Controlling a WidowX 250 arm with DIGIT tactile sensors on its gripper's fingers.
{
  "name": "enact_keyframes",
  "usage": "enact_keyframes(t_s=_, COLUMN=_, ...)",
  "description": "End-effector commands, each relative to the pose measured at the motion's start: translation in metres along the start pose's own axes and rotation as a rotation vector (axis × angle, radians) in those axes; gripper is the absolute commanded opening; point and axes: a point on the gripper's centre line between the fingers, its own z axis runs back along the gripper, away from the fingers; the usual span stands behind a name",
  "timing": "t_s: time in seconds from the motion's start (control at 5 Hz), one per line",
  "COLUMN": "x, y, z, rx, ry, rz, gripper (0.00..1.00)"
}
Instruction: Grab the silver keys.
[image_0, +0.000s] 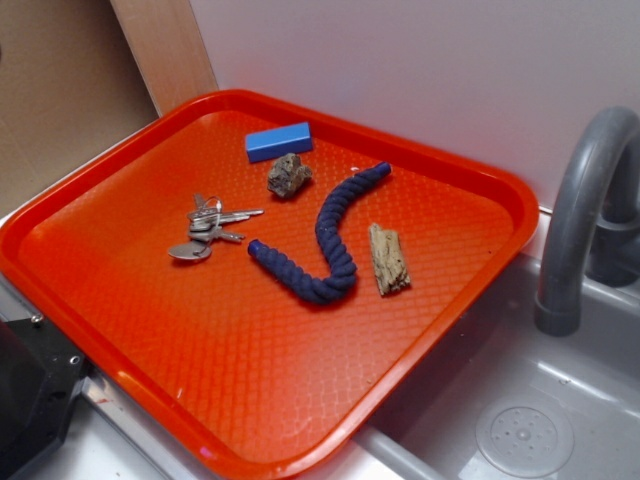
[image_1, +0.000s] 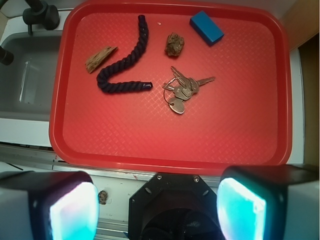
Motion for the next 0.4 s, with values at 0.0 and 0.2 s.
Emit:
enact_keyframes(t_s=0.0, x=0.0, y=0.0, z=0.0, rx=0.0, ry=0.0, rz=0.0, gripper=1.0)
enact_keyframes(t_s=0.2, x=0.031, y=0.012, z=-0.033, rx=-0.063, ry=0.033, rz=0.222, gripper=1.0)
